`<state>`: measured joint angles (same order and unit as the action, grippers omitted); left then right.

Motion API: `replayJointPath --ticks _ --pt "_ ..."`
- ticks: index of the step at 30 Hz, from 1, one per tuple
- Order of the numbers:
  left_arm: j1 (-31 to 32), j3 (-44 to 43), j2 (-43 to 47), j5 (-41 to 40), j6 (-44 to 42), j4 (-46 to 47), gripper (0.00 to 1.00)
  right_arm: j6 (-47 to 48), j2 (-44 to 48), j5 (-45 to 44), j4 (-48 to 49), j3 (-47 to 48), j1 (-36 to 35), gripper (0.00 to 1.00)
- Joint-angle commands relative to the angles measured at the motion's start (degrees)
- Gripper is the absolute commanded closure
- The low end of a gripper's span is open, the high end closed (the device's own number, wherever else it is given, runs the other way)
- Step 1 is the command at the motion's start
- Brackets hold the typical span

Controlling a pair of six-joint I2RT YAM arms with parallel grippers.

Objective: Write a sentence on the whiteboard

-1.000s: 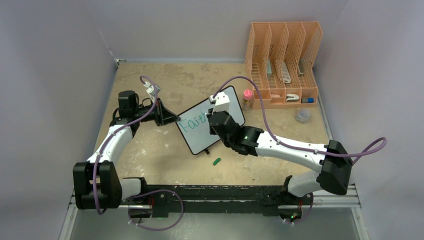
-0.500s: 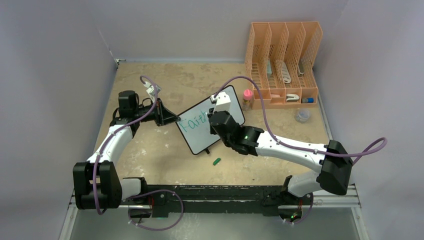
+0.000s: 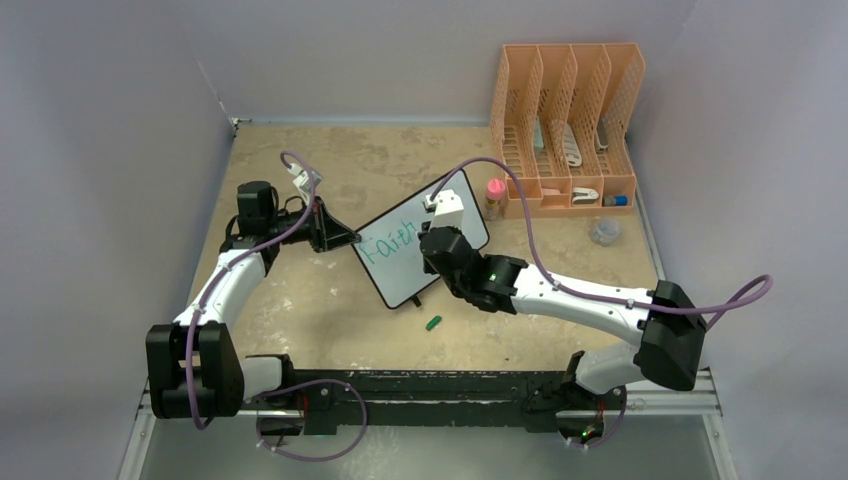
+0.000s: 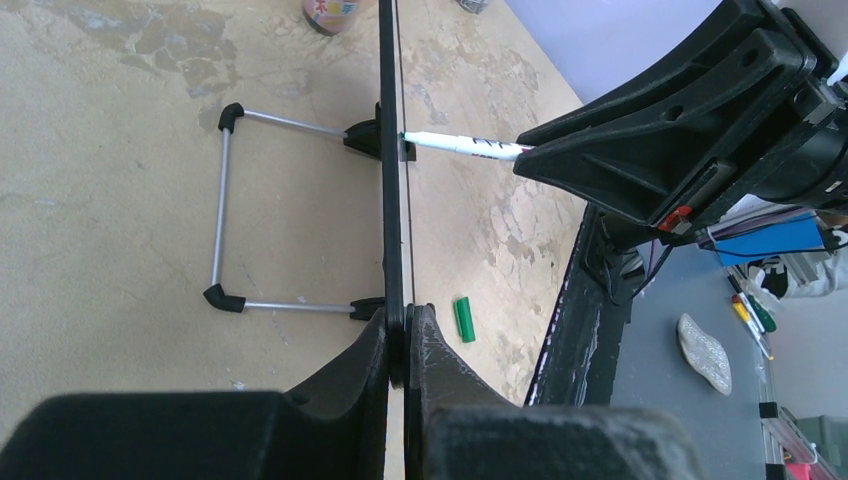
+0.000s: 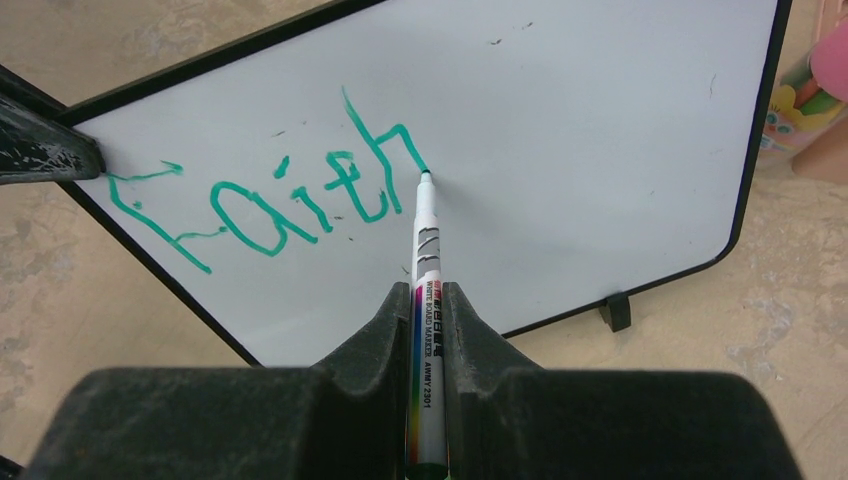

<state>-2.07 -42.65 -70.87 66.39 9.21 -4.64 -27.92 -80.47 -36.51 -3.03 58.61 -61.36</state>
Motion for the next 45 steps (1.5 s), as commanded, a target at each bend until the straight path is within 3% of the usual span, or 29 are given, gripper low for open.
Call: replayJointPath --ticks 1,20,36,45 --pt "0.4 -1.2 -0.5 -0.3 -2.4 -0.5 1.00 -1.8 1.2 -0.3 -1.0 -1.1 0.5 1.00" --pt "0.2 -1.8 -0.5 -1.1 -2.7 -0.9 1.00 0.5 5.8 -0.1 1.5 -1.3 0.5 1.00" --pt "-1.7 -8.0 -4.8 -0.3 -8.2 -6.1 1.00 3.3 10.2 -0.8 4.4 -5.4 0.7 1.00" --pt "-1.9 -7.8 -5.2 0.0 -8.9 -7.3 1.00 5.9 11.8 1.2 6.7 -6.7 4.1 1.00"
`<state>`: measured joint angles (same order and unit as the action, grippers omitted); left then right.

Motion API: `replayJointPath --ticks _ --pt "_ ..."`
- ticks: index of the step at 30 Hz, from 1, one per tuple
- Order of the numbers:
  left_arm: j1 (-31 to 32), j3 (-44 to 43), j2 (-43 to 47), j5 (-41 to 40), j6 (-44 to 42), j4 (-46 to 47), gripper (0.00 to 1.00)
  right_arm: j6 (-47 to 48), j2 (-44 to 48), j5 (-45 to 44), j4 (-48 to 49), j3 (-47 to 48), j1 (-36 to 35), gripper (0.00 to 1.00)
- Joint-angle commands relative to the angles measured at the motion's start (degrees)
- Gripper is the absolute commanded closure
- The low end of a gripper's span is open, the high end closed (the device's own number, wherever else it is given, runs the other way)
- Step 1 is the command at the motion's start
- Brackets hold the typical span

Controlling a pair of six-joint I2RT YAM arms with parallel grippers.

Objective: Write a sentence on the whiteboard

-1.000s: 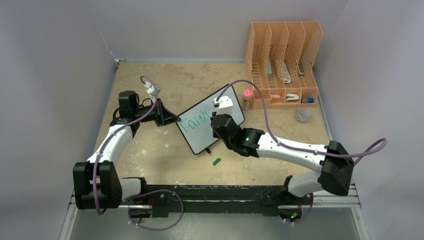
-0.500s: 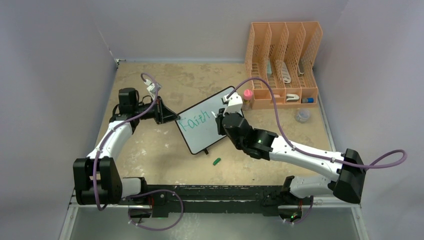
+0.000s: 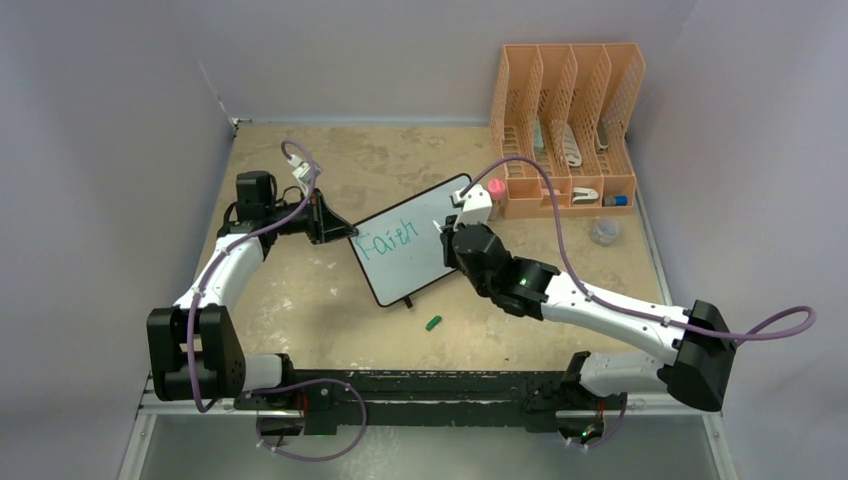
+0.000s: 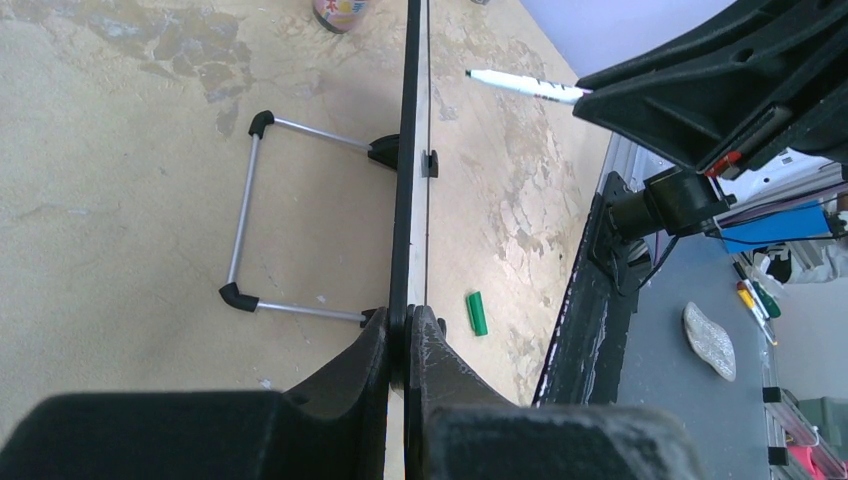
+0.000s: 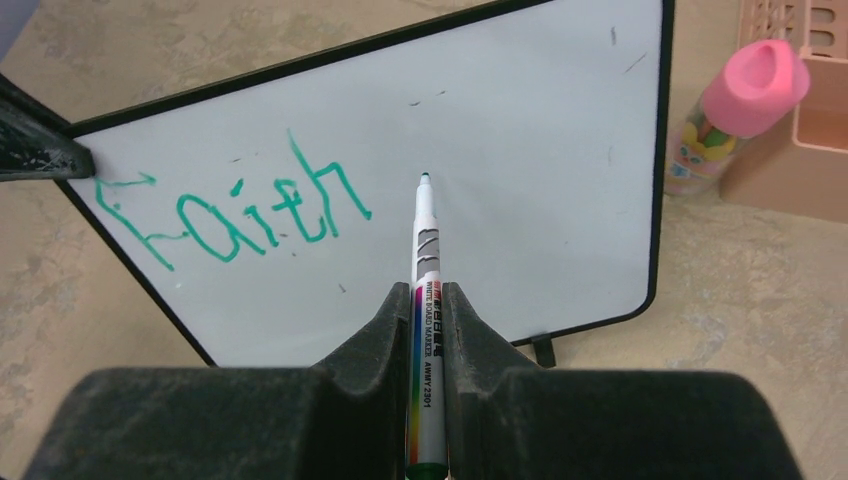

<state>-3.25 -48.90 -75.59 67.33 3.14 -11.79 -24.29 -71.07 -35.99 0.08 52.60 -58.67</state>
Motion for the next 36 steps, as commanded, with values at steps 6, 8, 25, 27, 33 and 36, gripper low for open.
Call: replayJointPath --ticks 6,8,25,27,33,36 --pt "-0.7 -0.9 0.2 -1.8 -2.9 -0.2 1.00 3.7 3.1 2.0 5.2 -1.8 3.9 1.00" --pt "-0.7 -0.8 0.5 -2.0 -2.9 -0.1 1.00 4.3 3.3 2.6 6.0 -2.1 4.5 1.00" --pt "-0.7 -0.4 0.7 -3.2 -2.9 -0.2 1.00 6.9 0.9 6.7 8.9 -0.7 6.4 1.00" --pt "-0.7 -0.4 0.7 -3.2 -2.9 -0.3 1.00 7.0 0.7 7.6 9.0 -0.7 6.4 1.00" --pt "-0.7 -0.3 0.7 -3.3 -2.9 -0.3 1.00 8.9 0.4 10.1 9.1 -0.2 6.4 1.00" --pt "-0.7 -0.3 0.6 -3.3 -2.9 -0.1 1.00 9.2 -0.1 10.9 9.2 0.1 6.4 1.00"
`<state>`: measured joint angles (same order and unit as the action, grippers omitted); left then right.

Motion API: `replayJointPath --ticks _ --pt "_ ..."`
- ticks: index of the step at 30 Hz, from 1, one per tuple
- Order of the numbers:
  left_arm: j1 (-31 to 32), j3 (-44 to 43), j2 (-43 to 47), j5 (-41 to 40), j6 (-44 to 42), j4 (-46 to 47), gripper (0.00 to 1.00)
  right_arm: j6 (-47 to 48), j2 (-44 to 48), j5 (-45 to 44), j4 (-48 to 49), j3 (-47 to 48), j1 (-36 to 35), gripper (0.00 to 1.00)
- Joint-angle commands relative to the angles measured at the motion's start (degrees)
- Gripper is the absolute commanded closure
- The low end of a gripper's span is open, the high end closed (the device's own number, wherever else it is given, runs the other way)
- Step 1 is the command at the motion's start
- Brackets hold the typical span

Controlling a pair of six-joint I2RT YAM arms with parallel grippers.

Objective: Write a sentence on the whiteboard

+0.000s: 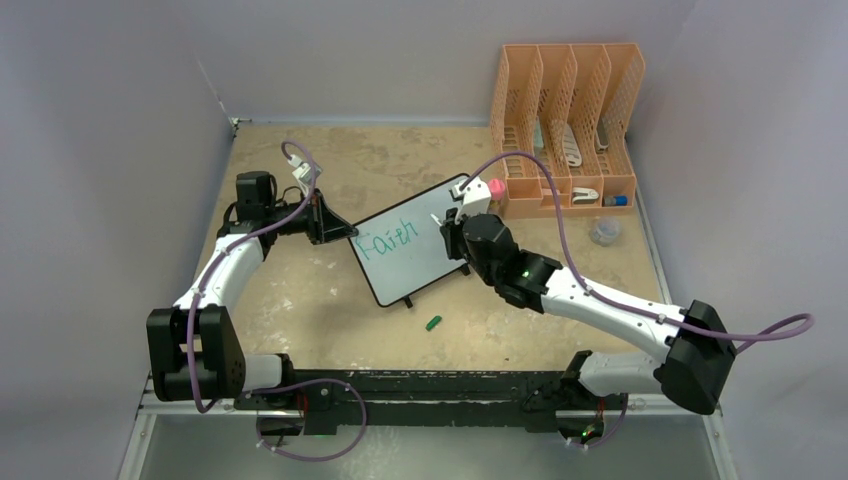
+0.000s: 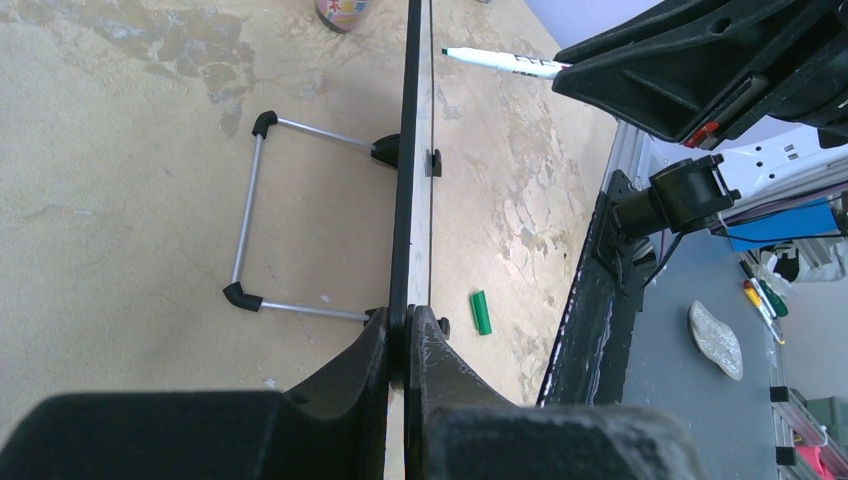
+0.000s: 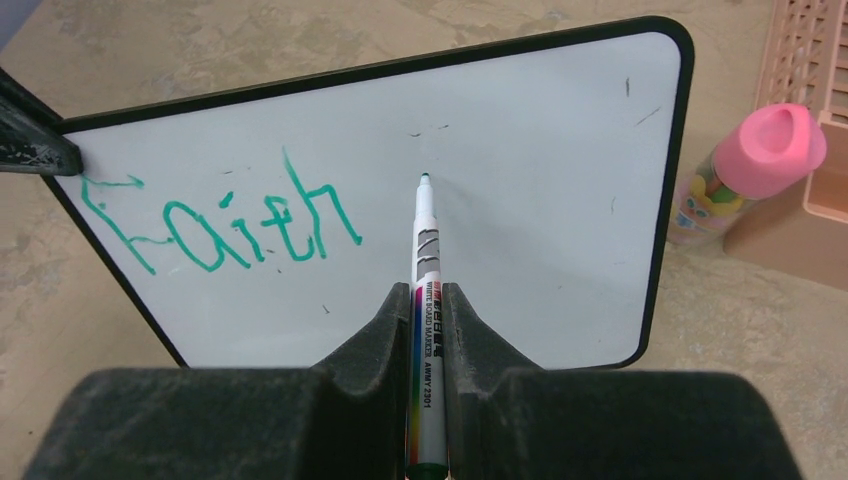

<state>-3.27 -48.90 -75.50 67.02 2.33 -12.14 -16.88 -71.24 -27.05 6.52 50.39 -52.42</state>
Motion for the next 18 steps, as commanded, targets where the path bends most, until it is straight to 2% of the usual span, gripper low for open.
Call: replayJointPath --ticks 1,18 --pt "-0.7 -0.4 0.5 -2.9 -2.1 0.2 1.00 1.7 -0.1 1.8 2.8 2.5 0.1 1.00" --pt "-0.7 -0.3 0.4 -2.8 -2.1 0.2 1.00 2.3 -1.9 1.1 2.8 4.5 0.1 1.00"
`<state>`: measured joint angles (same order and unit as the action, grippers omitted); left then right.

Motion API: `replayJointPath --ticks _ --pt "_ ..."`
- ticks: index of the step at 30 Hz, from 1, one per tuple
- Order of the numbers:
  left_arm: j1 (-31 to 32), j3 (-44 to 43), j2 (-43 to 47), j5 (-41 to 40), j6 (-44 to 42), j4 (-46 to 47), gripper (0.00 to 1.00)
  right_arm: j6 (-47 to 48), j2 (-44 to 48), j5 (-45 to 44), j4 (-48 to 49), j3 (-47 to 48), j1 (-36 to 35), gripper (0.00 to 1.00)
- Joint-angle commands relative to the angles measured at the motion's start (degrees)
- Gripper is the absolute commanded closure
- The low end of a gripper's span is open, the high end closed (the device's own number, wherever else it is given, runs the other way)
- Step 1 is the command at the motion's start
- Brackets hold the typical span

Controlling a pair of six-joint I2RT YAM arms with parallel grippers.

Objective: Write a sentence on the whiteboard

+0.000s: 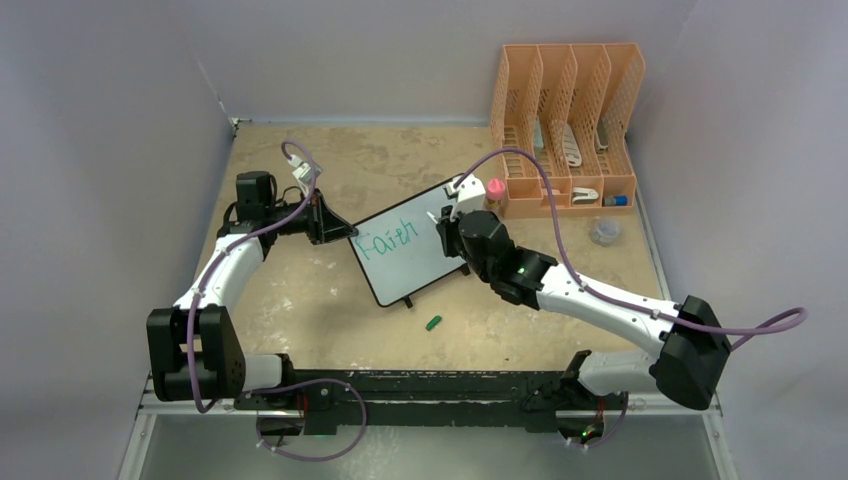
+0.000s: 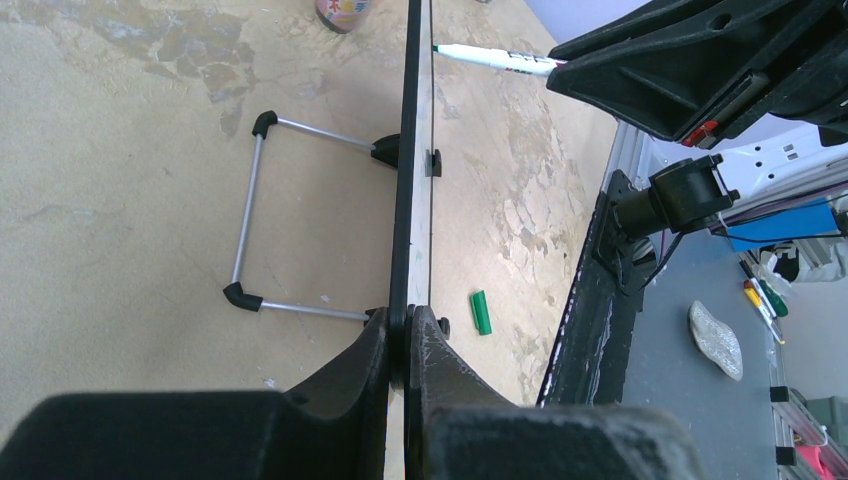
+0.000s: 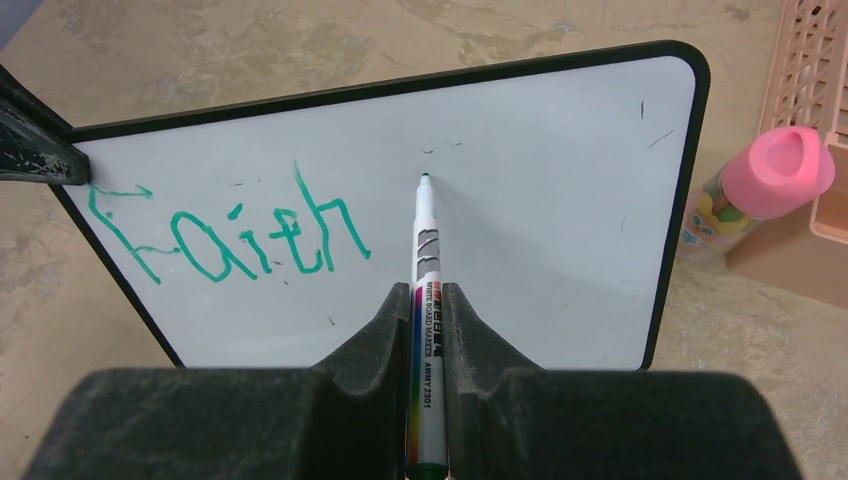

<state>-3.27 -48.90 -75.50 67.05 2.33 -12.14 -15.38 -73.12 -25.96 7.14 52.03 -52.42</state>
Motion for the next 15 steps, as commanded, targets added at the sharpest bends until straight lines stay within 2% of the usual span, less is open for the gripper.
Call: replayJointPath --ticks 1,15 --pt "-0.7 -0.4 0.4 -2.8 -2.1 0.2 1.00 0.8 -0.1 0.2 2.2 2.8 0.1 1.00" --pt "-0.7 -0.4 0.4 -2.7 -3.5 0.2 1.00 0.9 -0.5 1.8 2.3 2.9 0.1 1.00"
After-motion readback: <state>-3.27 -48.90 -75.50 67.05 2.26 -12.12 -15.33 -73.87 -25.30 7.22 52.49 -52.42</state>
